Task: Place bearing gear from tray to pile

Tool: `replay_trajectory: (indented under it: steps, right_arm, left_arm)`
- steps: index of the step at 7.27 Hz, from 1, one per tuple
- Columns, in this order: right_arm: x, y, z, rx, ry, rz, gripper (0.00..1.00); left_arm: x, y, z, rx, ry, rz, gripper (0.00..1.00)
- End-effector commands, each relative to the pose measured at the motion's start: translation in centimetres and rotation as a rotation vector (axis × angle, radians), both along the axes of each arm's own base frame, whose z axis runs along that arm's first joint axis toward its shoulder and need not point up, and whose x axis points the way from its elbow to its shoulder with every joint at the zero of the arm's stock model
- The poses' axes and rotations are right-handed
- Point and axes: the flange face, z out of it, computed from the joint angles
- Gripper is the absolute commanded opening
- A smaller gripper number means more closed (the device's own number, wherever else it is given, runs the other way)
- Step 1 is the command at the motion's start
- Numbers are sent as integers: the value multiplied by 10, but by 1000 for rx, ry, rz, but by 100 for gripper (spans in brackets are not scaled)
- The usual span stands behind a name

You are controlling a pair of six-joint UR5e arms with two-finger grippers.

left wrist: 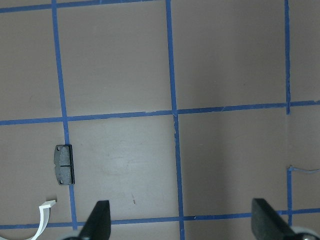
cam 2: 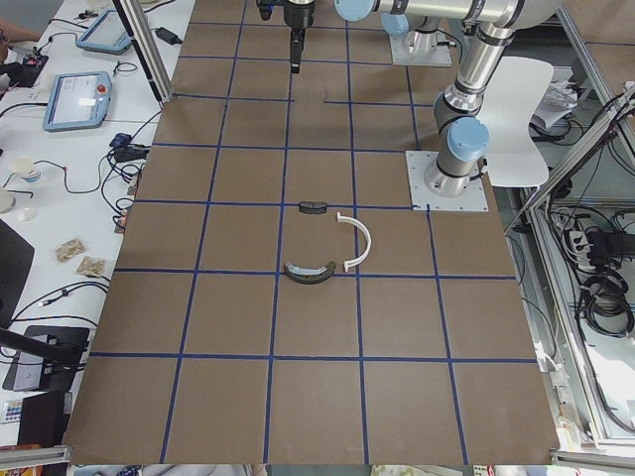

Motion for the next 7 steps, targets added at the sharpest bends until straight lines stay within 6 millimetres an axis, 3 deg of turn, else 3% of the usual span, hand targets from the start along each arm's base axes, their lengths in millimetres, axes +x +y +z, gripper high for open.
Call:
replay_trajectory:
  steps: [1,2,4,5,7]
  right_arm:
    - [23,-15,67,-70,70,9,0]
    - [60,-42,80,-94,63,-21,0]
    - [161,-81,124,-99,-28,-310,0]
    - [219,-105,139,-129,-47,-430,0]
    - [361,-148,139,-141,-104,-705,0]
  left_arm:
    - [0,0,0,0,0,0,100]
    - [0,0,0,0,0,0,100]
    - [0,0,0,0,0,0,100]
    - [0,0,0,0,0,0,100]
    - [0,0,0,0,0,0,100]
